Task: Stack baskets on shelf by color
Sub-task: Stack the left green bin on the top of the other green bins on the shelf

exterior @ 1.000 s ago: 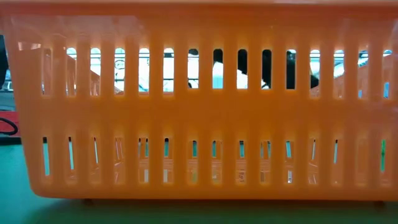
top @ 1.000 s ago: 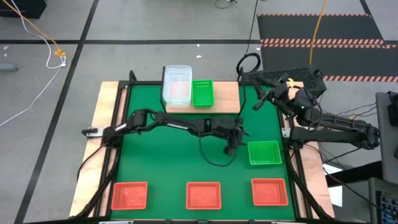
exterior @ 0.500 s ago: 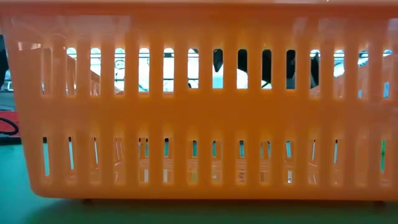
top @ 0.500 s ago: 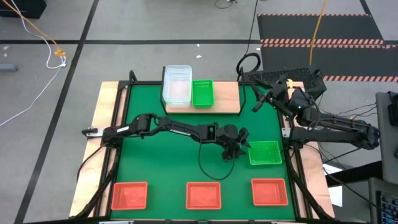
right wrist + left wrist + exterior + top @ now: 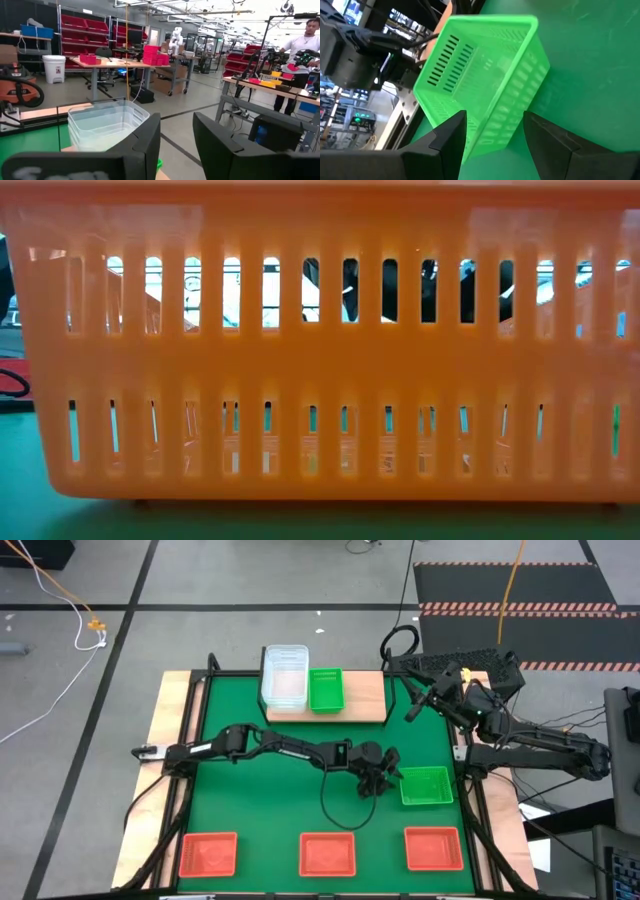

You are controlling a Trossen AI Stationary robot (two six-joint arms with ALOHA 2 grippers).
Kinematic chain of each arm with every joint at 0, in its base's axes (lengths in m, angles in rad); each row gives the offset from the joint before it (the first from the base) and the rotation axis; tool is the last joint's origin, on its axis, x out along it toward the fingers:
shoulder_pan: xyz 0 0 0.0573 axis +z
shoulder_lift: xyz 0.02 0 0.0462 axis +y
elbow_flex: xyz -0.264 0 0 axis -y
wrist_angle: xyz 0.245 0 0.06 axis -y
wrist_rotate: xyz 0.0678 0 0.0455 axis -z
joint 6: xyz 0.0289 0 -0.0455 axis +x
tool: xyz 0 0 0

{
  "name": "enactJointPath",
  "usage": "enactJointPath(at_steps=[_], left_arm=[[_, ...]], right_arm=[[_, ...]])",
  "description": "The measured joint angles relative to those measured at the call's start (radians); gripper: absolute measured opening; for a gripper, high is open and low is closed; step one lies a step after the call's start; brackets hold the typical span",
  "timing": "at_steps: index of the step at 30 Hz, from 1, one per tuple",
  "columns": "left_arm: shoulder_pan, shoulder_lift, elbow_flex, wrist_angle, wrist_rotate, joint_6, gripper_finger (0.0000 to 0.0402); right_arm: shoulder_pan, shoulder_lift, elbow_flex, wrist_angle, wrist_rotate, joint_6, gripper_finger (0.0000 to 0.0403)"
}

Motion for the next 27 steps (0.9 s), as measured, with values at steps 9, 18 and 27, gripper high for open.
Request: enactJointPath(at_steps=[9,18,27], left_arm=[[0.002,0.000,0.000,-0.010,0.001,-0.031,0.0131],[-0.001,0.000,0.000,-0.033,-0.013,-0.094,0.0032],[-0.028,-0.023,0.007,-0.060,-0.137,-0.119,0.0026]], right_arm=[[0.000,0.000,0.000,-0.002,0.000,-0.003,0.0112],[0.000,0.000,0.000,0.021,0.000,-0.027,0.0112],[0.000,0.000,0.000,0.021,0.000,-0.056,0.0112]])
